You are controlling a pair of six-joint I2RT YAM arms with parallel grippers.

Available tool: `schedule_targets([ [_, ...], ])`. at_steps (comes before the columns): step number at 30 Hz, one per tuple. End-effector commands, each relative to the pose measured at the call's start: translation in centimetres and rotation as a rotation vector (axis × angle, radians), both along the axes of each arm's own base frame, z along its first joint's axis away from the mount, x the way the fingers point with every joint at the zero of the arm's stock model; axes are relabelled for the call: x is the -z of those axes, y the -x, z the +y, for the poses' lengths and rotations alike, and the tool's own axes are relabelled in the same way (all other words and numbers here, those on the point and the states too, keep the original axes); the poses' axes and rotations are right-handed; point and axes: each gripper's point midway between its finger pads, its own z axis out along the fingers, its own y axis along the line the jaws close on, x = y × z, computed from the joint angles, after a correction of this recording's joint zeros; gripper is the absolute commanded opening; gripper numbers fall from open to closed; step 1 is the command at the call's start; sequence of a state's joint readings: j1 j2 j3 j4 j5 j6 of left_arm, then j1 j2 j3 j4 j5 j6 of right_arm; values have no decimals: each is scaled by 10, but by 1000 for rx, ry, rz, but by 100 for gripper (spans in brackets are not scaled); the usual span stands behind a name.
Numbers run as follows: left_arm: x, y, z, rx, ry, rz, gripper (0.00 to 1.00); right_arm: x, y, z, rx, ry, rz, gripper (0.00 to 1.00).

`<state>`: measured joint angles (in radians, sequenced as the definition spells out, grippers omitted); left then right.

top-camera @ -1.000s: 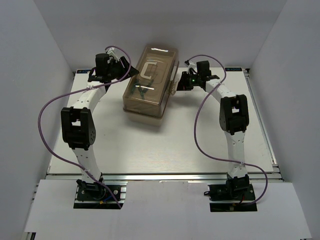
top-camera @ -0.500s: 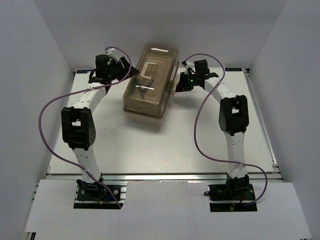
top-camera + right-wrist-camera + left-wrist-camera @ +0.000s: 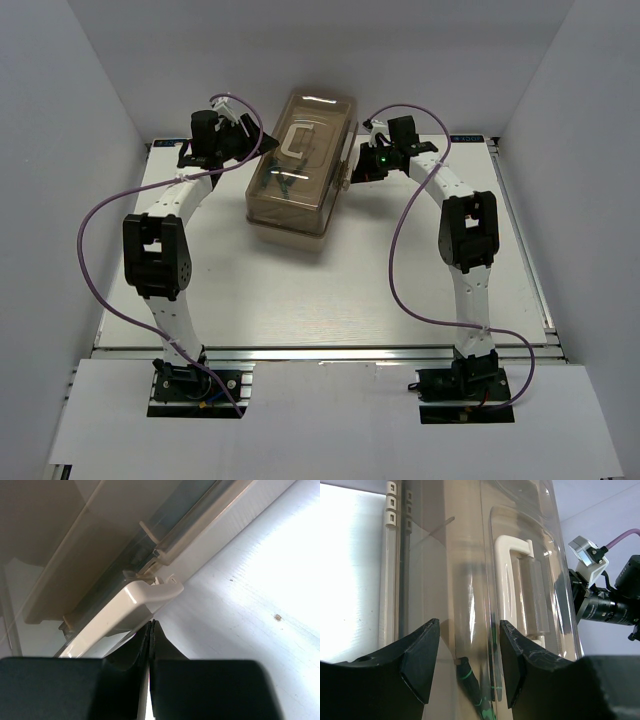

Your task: Sort the tools into containers

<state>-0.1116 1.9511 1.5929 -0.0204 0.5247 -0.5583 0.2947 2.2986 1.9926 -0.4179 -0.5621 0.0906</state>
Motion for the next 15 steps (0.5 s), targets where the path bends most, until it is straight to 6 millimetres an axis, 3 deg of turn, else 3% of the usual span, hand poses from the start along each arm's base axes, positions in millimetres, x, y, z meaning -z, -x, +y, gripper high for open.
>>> schedule_targets([
  [1,22,38,-40,145,32,117,59,-94,5,37,-96,-124,-195,1],
  [15,22,39,-41,153,39,111,59,-117,13,38,-104,-150,-209,0],
])
